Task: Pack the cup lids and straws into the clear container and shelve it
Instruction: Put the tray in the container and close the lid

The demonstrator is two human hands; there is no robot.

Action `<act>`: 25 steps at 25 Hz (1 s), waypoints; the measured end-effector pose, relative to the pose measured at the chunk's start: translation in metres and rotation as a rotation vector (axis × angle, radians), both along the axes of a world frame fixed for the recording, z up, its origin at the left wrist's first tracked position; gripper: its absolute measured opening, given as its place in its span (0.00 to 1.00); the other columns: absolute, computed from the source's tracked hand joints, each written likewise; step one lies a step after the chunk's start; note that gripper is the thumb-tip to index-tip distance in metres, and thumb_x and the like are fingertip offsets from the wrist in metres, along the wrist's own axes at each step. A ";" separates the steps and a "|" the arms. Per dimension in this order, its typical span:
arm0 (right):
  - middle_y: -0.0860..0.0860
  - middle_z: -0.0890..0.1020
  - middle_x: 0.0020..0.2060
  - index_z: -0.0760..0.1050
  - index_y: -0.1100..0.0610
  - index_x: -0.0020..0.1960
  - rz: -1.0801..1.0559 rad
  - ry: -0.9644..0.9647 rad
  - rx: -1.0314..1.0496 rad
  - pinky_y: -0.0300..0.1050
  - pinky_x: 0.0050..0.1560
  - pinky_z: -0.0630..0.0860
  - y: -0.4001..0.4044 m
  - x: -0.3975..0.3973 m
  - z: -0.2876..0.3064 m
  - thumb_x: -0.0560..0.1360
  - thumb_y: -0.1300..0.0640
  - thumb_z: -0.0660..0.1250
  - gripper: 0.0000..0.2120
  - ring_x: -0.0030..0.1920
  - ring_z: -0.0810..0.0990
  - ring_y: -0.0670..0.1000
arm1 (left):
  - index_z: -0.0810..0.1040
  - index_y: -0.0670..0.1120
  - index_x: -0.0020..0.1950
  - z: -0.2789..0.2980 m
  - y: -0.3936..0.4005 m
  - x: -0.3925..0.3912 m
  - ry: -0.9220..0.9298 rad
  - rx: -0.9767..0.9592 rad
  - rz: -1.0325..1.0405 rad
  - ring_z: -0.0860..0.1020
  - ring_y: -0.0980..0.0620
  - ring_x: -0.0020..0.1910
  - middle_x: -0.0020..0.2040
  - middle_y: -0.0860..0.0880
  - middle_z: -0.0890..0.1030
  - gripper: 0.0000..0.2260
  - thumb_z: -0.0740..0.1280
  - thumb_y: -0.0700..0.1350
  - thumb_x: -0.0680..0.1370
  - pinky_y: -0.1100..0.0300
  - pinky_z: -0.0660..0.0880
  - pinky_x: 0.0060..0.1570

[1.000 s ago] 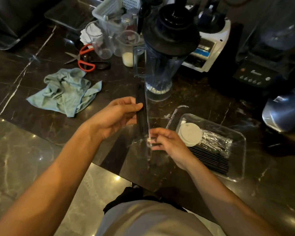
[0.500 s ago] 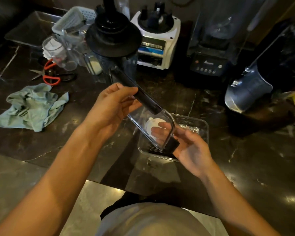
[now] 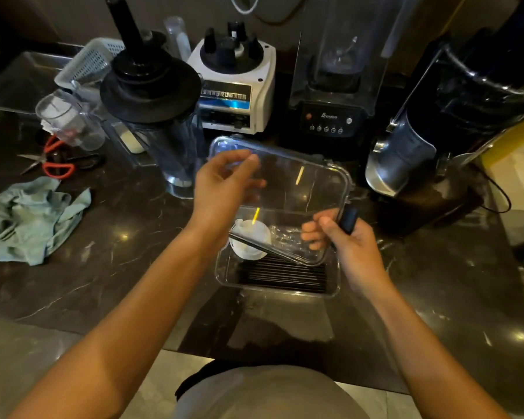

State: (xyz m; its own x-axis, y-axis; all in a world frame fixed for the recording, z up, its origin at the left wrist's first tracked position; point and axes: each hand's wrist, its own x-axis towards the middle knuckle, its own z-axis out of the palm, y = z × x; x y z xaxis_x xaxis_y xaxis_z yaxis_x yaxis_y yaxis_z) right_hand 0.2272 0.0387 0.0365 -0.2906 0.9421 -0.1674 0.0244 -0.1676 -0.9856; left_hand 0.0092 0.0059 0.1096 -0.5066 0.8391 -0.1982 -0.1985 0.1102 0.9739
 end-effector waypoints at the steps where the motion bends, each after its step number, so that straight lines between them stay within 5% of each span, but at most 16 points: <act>1: 0.60 0.88 0.44 0.79 0.61 0.53 -0.016 0.030 -0.046 0.45 0.42 0.83 0.005 0.008 0.000 0.83 0.63 0.63 0.06 0.43 0.87 0.56 | 0.79 0.44 0.62 -0.011 -0.002 -0.008 0.114 -0.024 0.067 0.84 0.54 0.46 0.52 0.47 0.83 0.12 0.72 0.45 0.80 0.60 0.80 0.45; 3: 0.60 0.87 0.43 0.79 0.61 0.53 -0.048 0.065 -0.112 0.44 0.39 0.83 0.012 0.023 -0.003 0.83 0.61 0.64 0.06 0.40 0.87 0.55 | 0.75 0.50 0.65 -0.030 -0.011 -0.028 0.262 -0.124 0.163 0.83 0.51 0.55 0.57 0.48 0.82 0.21 0.76 0.53 0.76 0.53 0.81 0.54; 5: 0.61 0.88 0.44 0.79 0.63 0.55 -0.047 0.077 -0.161 0.45 0.39 0.84 0.017 0.036 -0.009 0.83 0.60 0.64 0.07 0.40 0.88 0.55 | 0.73 0.51 0.68 -0.050 -0.020 -0.046 0.223 -0.239 0.103 0.83 0.46 0.60 0.61 0.47 0.82 0.28 0.77 0.59 0.73 0.44 0.80 0.61; 8: 0.61 0.88 0.44 0.79 0.63 0.56 -0.008 0.105 -0.260 0.44 0.38 0.85 0.018 0.051 -0.016 0.82 0.60 0.64 0.08 0.40 0.89 0.54 | 0.79 0.44 0.65 -0.070 -0.032 -0.049 0.073 -0.341 -0.130 0.86 0.48 0.53 0.54 0.46 0.86 0.19 0.72 0.53 0.79 0.42 0.80 0.63; 12: 0.60 0.88 0.45 0.80 0.63 0.57 0.061 0.059 -0.348 0.42 0.38 0.84 0.016 0.059 -0.024 0.82 0.59 0.64 0.09 0.41 0.89 0.53 | 0.85 0.44 0.48 -0.083 -0.042 -0.041 0.030 -0.342 -0.193 0.83 0.52 0.37 0.36 0.48 0.85 0.07 0.71 0.46 0.80 0.52 0.79 0.50; 16: 0.54 0.86 0.41 0.80 0.59 0.60 0.026 -0.098 -0.324 0.43 0.36 0.83 0.014 0.057 -0.037 0.83 0.59 0.65 0.08 0.39 0.86 0.52 | 0.82 0.40 0.55 -0.097 -0.053 -0.042 -0.005 -0.413 -0.143 0.86 0.50 0.40 0.44 0.43 0.87 0.09 0.74 0.42 0.77 0.58 0.82 0.42; 20: 0.55 0.88 0.45 0.82 0.55 0.55 -0.035 -0.422 -0.171 0.58 0.50 0.83 0.011 0.057 -0.059 0.83 0.51 0.66 0.09 0.46 0.86 0.58 | 0.81 0.43 0.49 -0.118 -0.068 -0.044 0.374 -0.484 -0.157 0.86 0.47 0.40 0.42 0.42 0.85 0.09 0.77 0.46 0.75 0.56 0.83 0.41; 25: 0.53 0.86 0.44 0.78 0.54 0.52 -0.113 -0.587 -0.091 0.59 0.49 0.83 0.010 0.052 -0.065 0.81 0.48 0.69 0.09 0.45 0.86 0.53 | 0.82 0.45 0.46 -0.124 -0.072 -0.047 0.426 -0.416 -0.147 0.85 0.50 0.39 0.40 0.45 0.85 0.07 0.74 0.47 0.77 0.62 0.81 0.39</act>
State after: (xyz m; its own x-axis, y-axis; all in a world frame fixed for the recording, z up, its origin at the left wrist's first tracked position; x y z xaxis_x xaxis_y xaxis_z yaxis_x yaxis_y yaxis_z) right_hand 0.2791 0.0489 -0.0284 -0.0246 0.9362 -0.3506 0.5372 -0.2834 -0.7944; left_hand -0.0374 -0.0661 -0.0145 -0.4982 0.8020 -0.3294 0.2445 0.4945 0.8341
